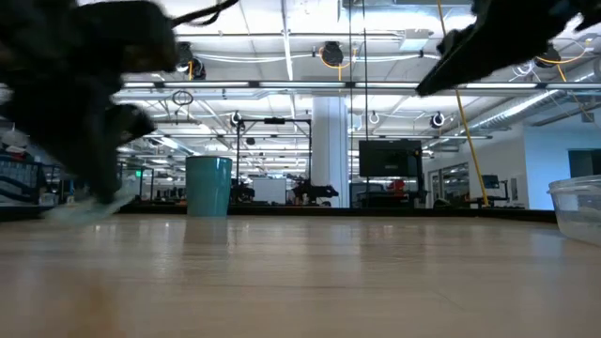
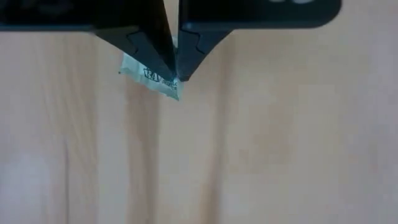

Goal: Pick and place Stevia / Truvia into bins
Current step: Put the stevia packet into the transparent container, then return to Home Position

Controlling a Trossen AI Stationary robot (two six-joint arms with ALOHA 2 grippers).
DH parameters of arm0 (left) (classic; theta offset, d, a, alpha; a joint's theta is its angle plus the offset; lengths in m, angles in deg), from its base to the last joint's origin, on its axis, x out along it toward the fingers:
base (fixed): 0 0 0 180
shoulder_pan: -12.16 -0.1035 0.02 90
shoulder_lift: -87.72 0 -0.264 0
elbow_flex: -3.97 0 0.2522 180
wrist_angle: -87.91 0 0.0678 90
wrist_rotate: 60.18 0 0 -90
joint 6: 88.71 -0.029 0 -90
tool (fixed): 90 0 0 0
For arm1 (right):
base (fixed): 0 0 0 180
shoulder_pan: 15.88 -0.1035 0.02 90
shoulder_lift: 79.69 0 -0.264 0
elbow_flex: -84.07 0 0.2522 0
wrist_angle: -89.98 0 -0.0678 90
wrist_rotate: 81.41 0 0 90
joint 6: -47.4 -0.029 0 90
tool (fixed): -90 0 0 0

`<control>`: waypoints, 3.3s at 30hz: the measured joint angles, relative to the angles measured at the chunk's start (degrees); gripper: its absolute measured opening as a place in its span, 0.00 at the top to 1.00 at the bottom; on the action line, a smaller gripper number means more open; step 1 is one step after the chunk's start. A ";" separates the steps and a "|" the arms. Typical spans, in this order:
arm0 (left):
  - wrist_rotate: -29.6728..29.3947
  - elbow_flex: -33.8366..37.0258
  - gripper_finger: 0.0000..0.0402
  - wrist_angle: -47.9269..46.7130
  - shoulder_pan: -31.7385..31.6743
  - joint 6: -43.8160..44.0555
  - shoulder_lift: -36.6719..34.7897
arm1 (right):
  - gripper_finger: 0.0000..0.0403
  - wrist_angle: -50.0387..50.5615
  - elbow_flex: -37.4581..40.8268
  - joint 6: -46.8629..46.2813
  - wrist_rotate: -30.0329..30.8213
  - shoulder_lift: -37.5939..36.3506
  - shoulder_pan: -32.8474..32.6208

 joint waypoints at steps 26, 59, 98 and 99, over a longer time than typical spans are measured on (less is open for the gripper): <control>-10.80 -22.87 0.94 15.09 -21.45 -40.12 12.13 | 0.64 -55.51 14.80 -22.83 -10.29 13.18 18.28; -16.08 -23.54 0.65 1.78 -21.38 -36.40 10.11 | 0.99 -37.52 14.66 -18.26 -17.83 10.33 16.05; -17.98 -23.39 0.65 -8.83 -22.67 -29.67 6.01 | 0.74 25.84 13.82 -23.75 -21.00 -18.68 -4.86; -17.98 -23.39 0.65 -10.48 -22.67 -29.50 4.19 | 0.75 27.23 13.14 -23.29 -20.91 -19.75 -4.61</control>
